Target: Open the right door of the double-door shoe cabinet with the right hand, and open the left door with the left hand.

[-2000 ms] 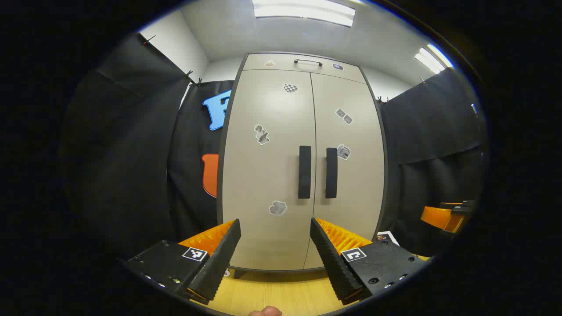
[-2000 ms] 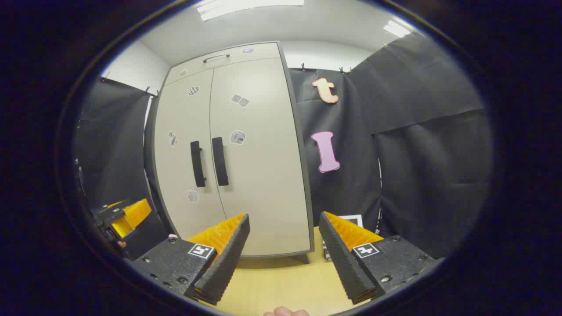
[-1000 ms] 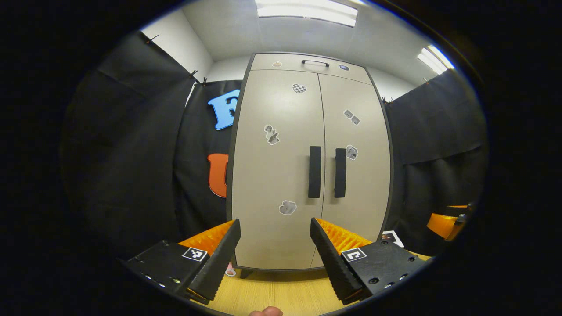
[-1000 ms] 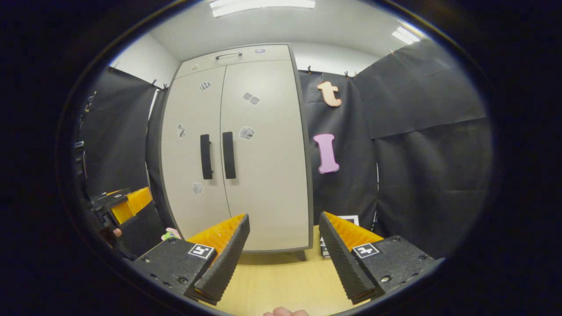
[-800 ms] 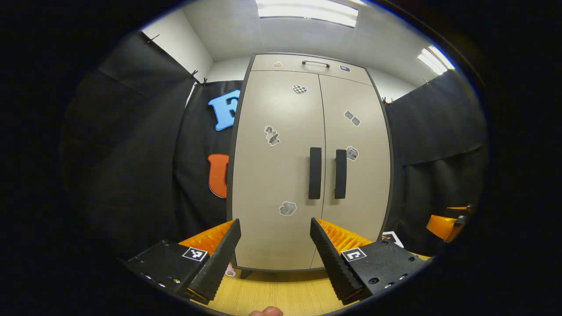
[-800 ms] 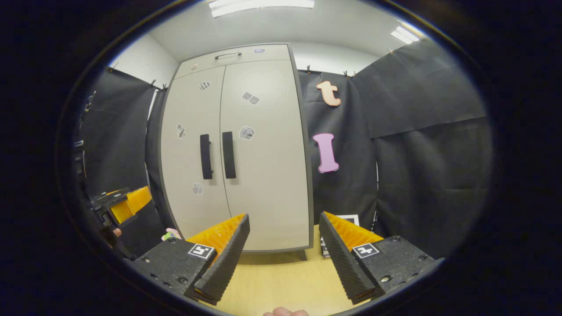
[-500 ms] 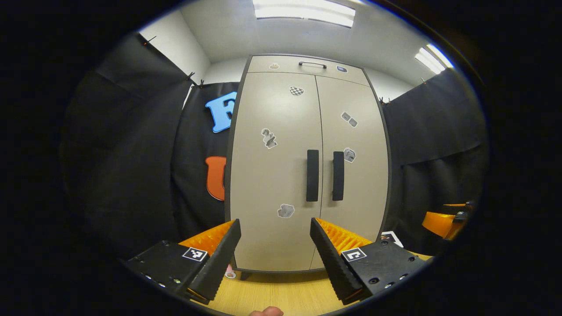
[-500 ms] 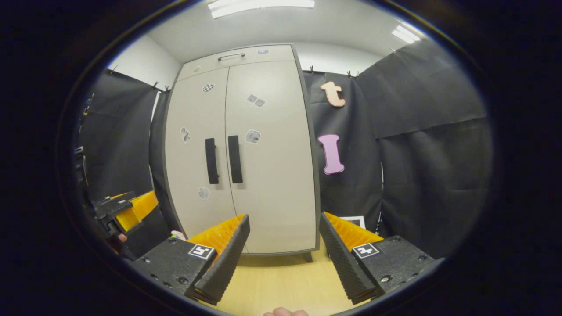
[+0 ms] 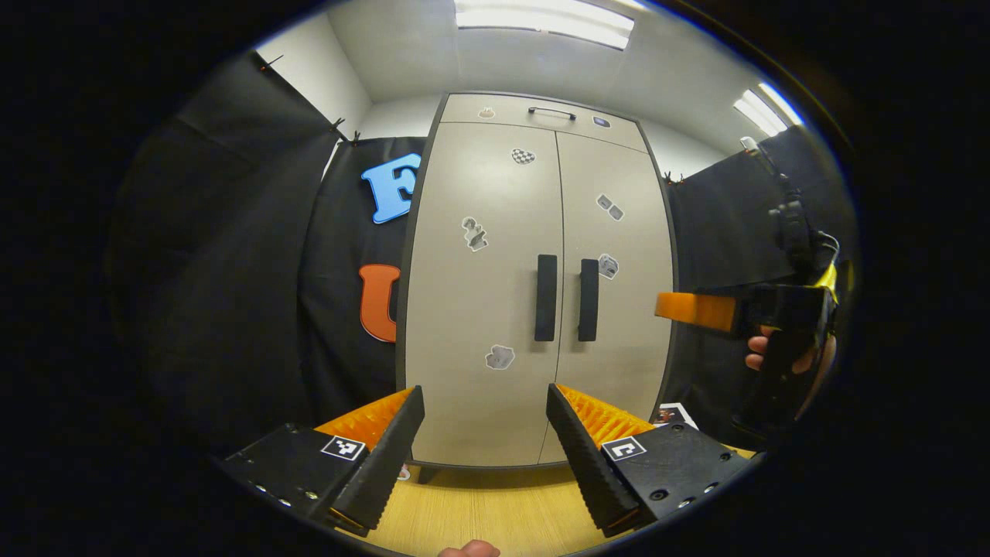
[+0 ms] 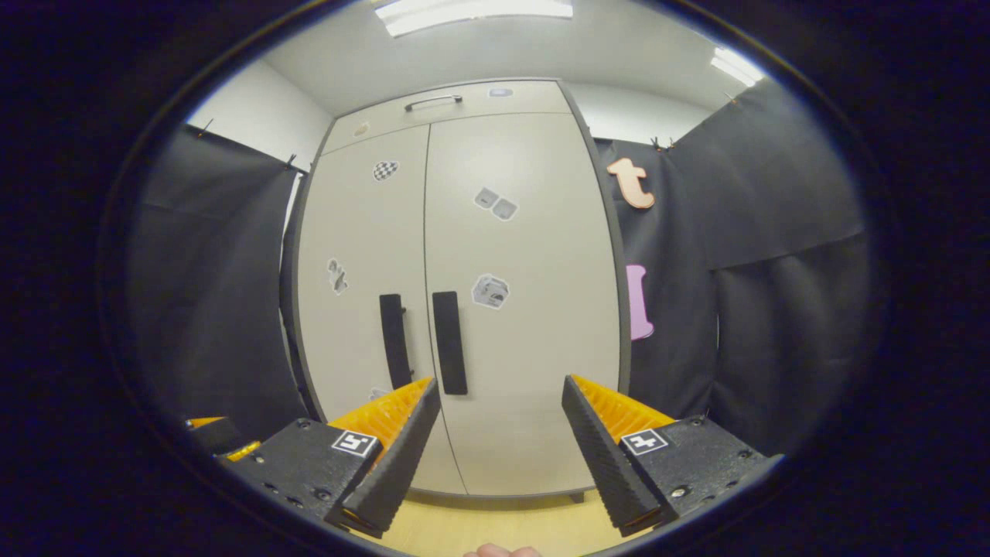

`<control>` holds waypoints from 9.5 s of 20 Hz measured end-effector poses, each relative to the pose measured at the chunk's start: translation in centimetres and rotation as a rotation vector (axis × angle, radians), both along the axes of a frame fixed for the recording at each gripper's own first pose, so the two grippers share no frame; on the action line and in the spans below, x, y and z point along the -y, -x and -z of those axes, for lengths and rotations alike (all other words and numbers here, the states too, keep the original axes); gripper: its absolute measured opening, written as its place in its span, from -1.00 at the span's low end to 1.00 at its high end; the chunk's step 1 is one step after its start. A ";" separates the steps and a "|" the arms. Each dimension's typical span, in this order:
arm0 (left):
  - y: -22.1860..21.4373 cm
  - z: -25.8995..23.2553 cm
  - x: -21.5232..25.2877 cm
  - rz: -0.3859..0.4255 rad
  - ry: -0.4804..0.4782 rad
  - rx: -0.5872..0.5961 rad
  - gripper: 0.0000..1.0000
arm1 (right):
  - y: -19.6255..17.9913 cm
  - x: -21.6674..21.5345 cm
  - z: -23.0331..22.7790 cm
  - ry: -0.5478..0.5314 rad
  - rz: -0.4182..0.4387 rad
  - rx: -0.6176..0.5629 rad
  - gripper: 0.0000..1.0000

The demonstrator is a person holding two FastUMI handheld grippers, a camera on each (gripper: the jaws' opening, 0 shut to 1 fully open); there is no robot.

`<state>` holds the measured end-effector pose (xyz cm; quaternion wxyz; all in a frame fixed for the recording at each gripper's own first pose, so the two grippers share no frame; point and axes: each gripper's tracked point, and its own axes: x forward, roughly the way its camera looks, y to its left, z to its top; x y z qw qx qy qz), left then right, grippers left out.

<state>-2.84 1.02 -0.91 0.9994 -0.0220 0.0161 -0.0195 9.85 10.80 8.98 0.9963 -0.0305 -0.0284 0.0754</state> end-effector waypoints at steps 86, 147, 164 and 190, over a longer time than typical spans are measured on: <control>0.1 6.1 -1.3 -0.071 -0.024 -0.125 0.91 | 3.2 19.8 -1.7 0.030 0.122 -0.065 -0.92; -23.2 -5.6 8.4 0.116 -0.021 -0.071 0.87 | 12.9 13.3 3.7 0.040 0.156 0.086 0.92; -22.4 -5.1 8.1 0.193 0.031 -0.097 -0.82 | 11.5 12.5 4.9 0.039 0.116 0.048 0.92; -5.7 -8.1 -14.9 -0.078 -0.080 0.029 -0.98 | 9.9 10.3 6.3 0.029 0.033 0.048 0.92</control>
